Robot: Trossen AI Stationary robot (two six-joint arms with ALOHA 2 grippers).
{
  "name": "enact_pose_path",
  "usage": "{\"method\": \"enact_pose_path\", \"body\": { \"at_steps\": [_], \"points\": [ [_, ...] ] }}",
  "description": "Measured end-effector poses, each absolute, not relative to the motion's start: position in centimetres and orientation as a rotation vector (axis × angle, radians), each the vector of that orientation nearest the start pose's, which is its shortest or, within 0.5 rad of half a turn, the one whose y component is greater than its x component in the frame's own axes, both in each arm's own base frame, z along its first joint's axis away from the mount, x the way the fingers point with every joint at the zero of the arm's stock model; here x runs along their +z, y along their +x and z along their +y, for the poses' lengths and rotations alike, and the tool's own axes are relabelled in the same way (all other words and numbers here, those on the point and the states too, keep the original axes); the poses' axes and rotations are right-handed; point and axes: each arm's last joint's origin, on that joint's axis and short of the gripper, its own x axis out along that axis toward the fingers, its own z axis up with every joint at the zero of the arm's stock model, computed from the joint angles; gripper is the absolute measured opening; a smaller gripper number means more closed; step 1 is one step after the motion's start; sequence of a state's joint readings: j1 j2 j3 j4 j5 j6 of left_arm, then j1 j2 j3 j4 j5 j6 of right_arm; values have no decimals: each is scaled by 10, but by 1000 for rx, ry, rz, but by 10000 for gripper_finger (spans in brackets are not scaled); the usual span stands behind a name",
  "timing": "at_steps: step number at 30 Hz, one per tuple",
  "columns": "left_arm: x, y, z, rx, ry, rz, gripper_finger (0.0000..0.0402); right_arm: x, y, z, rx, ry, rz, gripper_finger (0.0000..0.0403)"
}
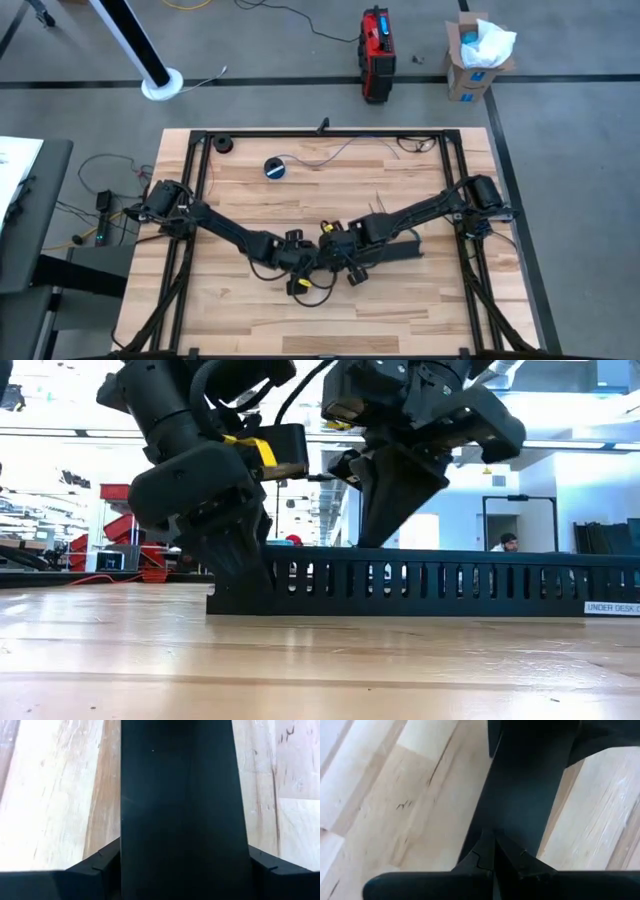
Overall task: Ziptie cables
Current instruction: Close the black cable duct with the black cable duct cover
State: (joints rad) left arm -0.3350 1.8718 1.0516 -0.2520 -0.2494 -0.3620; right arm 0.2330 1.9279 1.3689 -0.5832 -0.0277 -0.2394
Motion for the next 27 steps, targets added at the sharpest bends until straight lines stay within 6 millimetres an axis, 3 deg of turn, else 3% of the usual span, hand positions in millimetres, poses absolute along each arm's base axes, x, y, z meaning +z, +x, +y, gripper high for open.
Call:
{"method": "enact_pose_path", "body": {
  "at_steps": [8, 27],
  "points": [
    [132, 336, -109, 90, -31, 1037, 243, 159, 362, 89, 367, -339, 1240, 0],
    [131, 334, -109, 79, -19, 1055, 243, 159, 362, 91, 374, -328, 1227, 0]
  ]
}}
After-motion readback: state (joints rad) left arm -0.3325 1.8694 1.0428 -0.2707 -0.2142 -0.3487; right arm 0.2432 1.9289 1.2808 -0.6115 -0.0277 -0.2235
